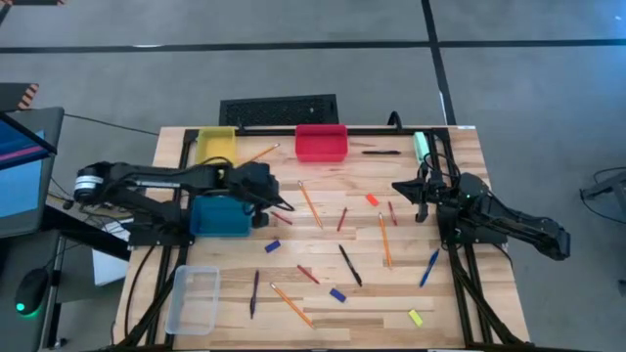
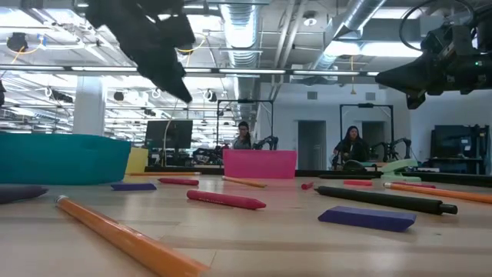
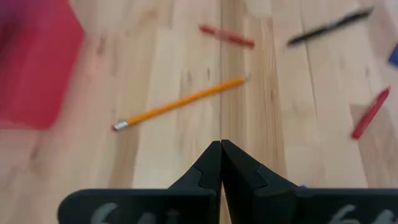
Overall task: Sort crayons/erasers/pens/pencils in bins
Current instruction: Put the red crayon into the red bin
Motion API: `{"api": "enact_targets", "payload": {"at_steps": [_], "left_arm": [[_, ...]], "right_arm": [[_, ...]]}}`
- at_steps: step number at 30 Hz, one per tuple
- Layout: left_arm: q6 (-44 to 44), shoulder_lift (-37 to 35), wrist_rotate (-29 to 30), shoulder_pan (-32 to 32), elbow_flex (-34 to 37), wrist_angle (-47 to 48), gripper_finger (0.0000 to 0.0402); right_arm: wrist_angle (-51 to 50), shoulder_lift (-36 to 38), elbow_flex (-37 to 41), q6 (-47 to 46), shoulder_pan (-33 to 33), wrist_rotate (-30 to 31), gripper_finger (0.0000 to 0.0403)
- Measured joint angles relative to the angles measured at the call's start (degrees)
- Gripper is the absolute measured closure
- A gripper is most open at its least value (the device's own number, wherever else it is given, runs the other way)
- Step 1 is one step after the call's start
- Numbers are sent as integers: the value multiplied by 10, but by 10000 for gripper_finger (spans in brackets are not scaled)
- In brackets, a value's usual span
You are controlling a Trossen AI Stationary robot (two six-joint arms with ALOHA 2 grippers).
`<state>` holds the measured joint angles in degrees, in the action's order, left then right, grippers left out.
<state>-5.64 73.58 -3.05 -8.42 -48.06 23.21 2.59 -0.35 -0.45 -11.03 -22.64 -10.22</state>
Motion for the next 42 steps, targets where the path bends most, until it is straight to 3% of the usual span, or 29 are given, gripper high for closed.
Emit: {"api": "enact_targets", "payload": {"at_steps": [5, 19, 27, 42], "left_arm": [[-38, 82, 8, 11, -40, 23, 388], [-109, 238, 7, 36, -94, 65, 279], [-151, 259, 61, 48, -95, 60, 271], [-172, 294, 36, 48, -97, 56, 271]], "right_arm": [[0, 0, 0, 0, 0, 0, 377], [0, 0, 0, 0, 0, 0, 377], [0, 0, 0, 0, 0, 0, 377], [0, 0, 0, 0, 0, 0, 377]]}}
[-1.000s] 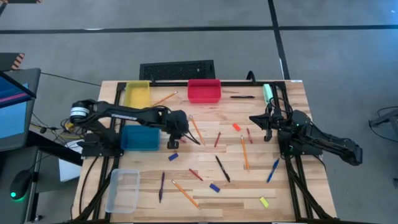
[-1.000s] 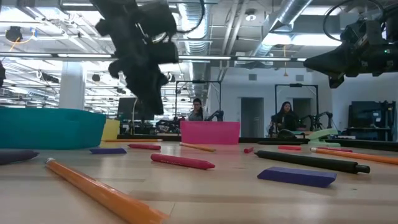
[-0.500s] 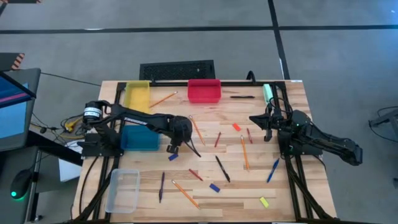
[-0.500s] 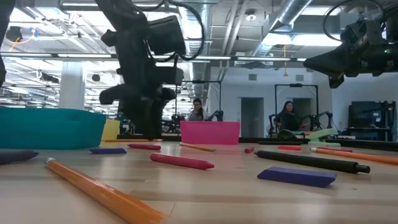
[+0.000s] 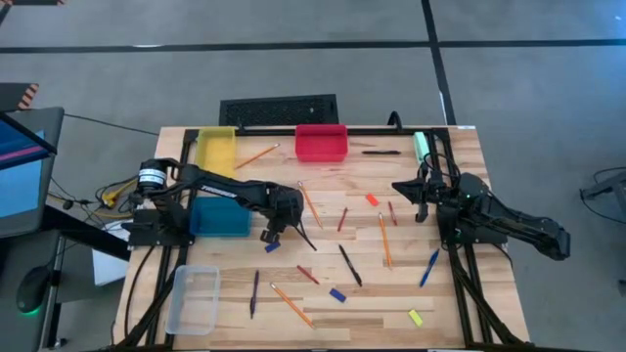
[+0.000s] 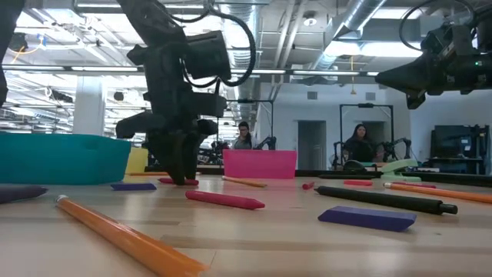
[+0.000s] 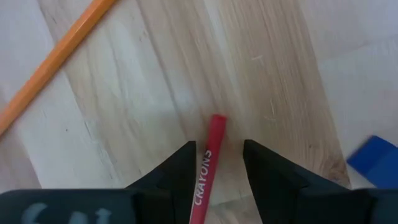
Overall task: Sort crayons/erasers/pens/pencils in bins
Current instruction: Put the red crayon into the red bin
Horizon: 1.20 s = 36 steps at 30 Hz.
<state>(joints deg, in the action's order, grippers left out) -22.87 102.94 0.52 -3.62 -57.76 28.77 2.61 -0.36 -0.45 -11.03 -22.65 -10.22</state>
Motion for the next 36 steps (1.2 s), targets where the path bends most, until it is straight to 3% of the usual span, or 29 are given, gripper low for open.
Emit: {"api": "enact_targets", "payload": {"at_steps": [6, 19, 29, 36], "left_arm": [[0, 1, 3, -2, 0, 1, 278], [-26, 2, -6, -3, 1, 18, 376], [-30, -18, 56, -6, -16, 49, 379], [-27, -19, 53, -30, -54, 75, 378]], "right_arm": [[0, 0, 0, 0, 0, 0, 377], [0, 0, 0, 0, 0, 0, 377], [0, 0, 0, 0, 0, 0, 377], [0, 0, 0, 0, 0, 0, 377]]}}
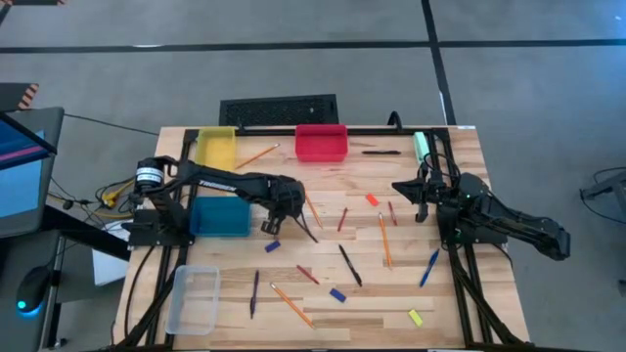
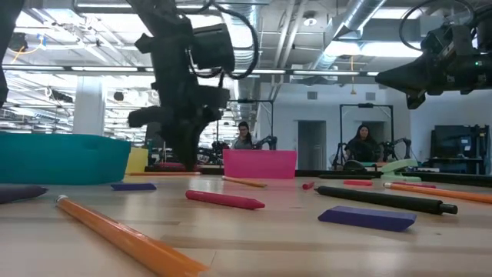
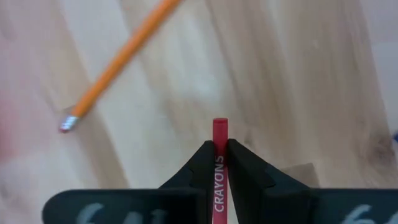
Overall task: Sort crayons/erasers/pens/pencils in bins
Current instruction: Put the red crayon into the red bin
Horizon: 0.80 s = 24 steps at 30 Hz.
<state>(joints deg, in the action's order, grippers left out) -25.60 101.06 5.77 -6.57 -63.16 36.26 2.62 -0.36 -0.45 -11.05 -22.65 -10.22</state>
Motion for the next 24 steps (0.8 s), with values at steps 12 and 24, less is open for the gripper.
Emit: {"api": "enact_targets", "payload": {"at_steps": [12, 24], "left_arm": [[8, -2, -21, -107, -109, -43, 380], [39, 3, -147, -233, -113, -302, 381]], "right_arm": [[0, 0, 0, 0, 0, 0, 377], [0, 0, 0, 0, 0, 0, 377]]}}
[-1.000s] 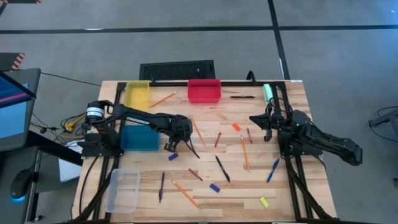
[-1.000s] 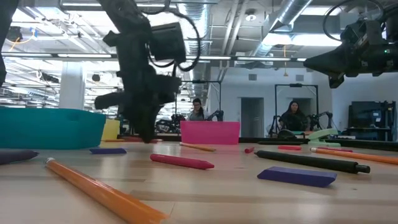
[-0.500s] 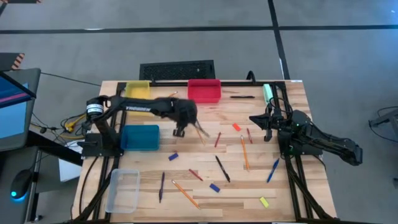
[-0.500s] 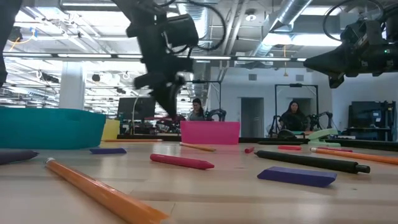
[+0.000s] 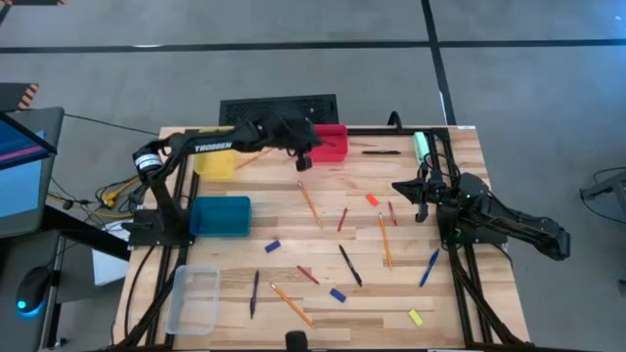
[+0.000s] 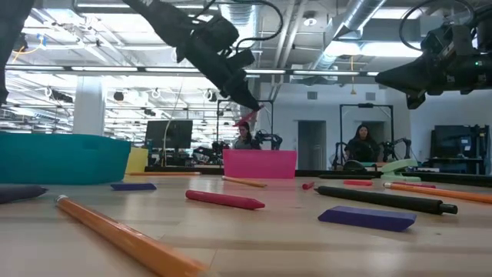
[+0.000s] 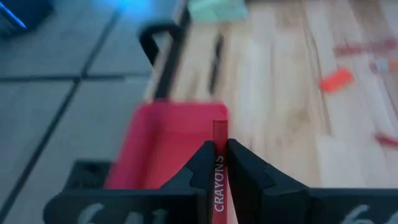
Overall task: Sort crayons/erasers/pens/pencils in bins
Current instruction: Put the red crayon into the red bin
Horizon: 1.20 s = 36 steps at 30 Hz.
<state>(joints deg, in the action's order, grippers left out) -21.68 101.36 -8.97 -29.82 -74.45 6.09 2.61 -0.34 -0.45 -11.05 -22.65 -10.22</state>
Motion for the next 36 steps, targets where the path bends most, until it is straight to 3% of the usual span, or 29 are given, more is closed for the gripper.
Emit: {"api": "enact_targets", "payload": {"at_steps": [6, 14, 20, 28, 36], "left_arm": [[14, 20, -33, -31, 5, -69, 381], [0, 122, -82, -50, -49, -54, 381], [-8, 194, -128, -79, -147, 32, 381], [-54, 291, -133, -90, -289, 166, 381], [-71, 346, -132, -90, -354, 231, 381]], "right_arm": [[0, 0, 0, 0, 0, 0, 377], [0, -2, 0, 0, 0, 1, 377], [0, -4, 0, 0, 0, 1, 377], [0, -4, 0, 0, 0, 1, 377], [0, -4, 0, 0, 0, 1, 377]]}}
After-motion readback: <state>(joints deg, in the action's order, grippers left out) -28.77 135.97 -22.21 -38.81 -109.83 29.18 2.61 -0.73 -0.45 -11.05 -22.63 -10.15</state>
